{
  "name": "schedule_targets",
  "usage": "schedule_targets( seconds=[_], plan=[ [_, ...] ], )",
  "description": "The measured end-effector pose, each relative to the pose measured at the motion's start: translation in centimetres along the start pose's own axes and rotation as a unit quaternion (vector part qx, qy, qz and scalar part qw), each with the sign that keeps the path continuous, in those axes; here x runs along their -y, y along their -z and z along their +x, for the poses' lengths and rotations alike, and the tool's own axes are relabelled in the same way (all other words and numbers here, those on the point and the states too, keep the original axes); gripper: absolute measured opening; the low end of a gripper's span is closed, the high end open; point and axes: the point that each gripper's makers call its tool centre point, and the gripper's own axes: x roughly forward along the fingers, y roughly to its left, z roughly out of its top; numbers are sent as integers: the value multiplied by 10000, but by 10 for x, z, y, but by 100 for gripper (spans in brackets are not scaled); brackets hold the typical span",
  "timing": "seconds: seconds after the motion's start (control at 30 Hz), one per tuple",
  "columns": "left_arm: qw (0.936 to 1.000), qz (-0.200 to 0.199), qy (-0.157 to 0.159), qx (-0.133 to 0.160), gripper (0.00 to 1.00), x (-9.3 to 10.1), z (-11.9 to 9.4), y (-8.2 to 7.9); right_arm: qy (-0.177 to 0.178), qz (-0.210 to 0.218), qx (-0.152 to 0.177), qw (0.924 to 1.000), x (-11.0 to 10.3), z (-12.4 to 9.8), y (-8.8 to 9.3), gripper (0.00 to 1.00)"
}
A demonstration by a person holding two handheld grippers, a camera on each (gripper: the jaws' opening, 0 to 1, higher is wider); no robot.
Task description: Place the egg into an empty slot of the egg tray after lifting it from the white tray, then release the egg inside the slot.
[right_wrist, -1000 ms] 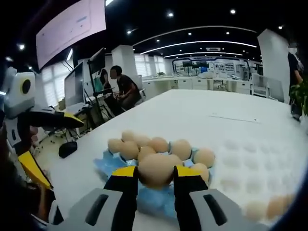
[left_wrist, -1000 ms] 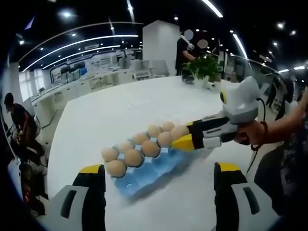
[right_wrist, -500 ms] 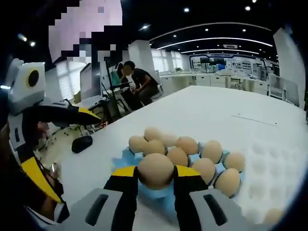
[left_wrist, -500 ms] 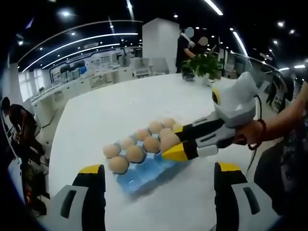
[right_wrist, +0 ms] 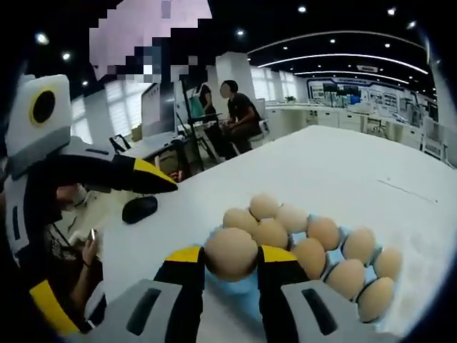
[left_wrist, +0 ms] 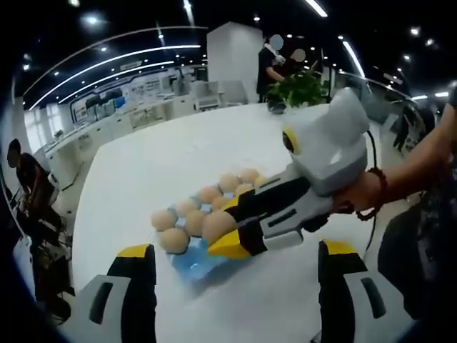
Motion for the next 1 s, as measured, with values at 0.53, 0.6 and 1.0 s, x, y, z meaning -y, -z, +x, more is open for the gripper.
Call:
schedule_targets(
  seconds=[0.53,0.6,1.0],
  plan=[
    [10000,-56,-62,-14,96,-3,-4,6,-247,-263,-262,9990,-20,33,2,30],
    [9999,-58,-79,-27,96,-4,-4,8,-259,-238,-322,9989,-21,35,5,30],
    [9997,-133,-168,-72,96,-8,-7,13,-129,-419,-570,9974,-21,40,14,30]
  ],
)
